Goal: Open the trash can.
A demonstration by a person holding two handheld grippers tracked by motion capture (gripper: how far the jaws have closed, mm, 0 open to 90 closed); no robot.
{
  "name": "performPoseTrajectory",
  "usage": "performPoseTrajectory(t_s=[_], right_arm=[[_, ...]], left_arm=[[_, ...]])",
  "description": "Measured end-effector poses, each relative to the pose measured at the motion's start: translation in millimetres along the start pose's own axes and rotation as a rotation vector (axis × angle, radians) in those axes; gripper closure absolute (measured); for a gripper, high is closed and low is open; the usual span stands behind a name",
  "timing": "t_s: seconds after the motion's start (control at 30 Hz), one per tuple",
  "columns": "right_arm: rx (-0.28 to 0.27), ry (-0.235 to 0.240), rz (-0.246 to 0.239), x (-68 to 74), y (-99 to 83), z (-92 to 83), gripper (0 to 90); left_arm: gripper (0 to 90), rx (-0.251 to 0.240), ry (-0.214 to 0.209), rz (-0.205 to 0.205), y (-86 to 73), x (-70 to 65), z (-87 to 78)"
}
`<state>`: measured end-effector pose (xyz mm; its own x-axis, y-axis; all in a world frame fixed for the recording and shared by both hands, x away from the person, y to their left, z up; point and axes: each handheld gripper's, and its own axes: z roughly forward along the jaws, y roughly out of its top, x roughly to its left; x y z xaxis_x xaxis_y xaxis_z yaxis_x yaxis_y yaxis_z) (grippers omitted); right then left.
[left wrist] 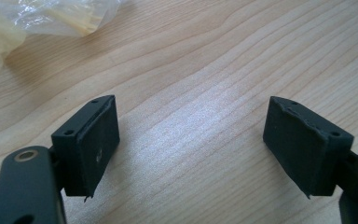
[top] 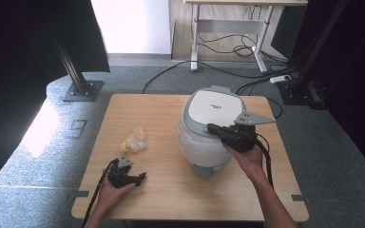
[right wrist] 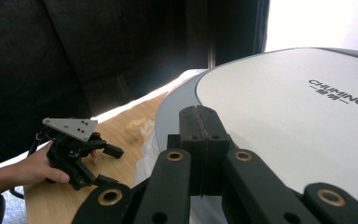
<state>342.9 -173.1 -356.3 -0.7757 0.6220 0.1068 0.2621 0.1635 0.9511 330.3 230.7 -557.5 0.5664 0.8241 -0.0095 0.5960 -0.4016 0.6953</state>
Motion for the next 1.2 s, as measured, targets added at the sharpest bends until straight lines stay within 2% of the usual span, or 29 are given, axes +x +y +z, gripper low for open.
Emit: performPoseTrajectory(t_s=[0.47, 0.67, 0.8, 0.93, 1.0, 1.03, 1.1, 1.17, 1.2], right_arm=[[0.006, 0.016, 0.006, -0.8, -0.8, -0.5, 89.8], [0.018, 0.018, -0.006, 0.1, 0.1, -0.7, 89.8], [0.027, 0.034, 0.001, 0.4, -0.1, -0.3, 89.9], [0.033, 0.019, -0.016, 2.6, 1.4, -0.6, 89.8], [0.039, -0.004, -0.034, 3.5, 2.8, -2.5, 89.7], [0.031, -0.016, -0.044, 3.9, 2.9, -4.3, 89.7], [-0.006, -0.016, -0.032, 3.5, 3.6, -12.7, 89.7], [-0.027, -0.039, -0.034, 3.6, 2.5, -23.5, 89.6], [-0.027, -0.039, -0.034, 3.6, 2.5, -23.5, 89.6]], left_arm=[[17.8, 0.000, 0.000, 0.000, 0.0, 0.0, 0.0], [17.8, 0.000, 0.000, 0.000, 0.0, 0.0, 0.0], [17.8, 0.000, 0.000, 0.000, 0.1, 0.0, 0.0], [17.8, 0.000, 0.000, 0.000, 0.0, 0.0, 0.0], [17.8, 0.000, 0.000, 0.000, 0.0, 0.0, 0.0], [17.8, 0.000, 0.000, 0.000, 0.0, 0.0, 0.0], [17.8, 0.000, 0.000, 0.000, 0.0, 0.0, 0.0], [17.8, 0.000, 0.000, 0.000, 0.0, 0.0, 0.0], [17.8, 0.000, 0.000, 0.000, 0.0, 0.0, 0.0]])
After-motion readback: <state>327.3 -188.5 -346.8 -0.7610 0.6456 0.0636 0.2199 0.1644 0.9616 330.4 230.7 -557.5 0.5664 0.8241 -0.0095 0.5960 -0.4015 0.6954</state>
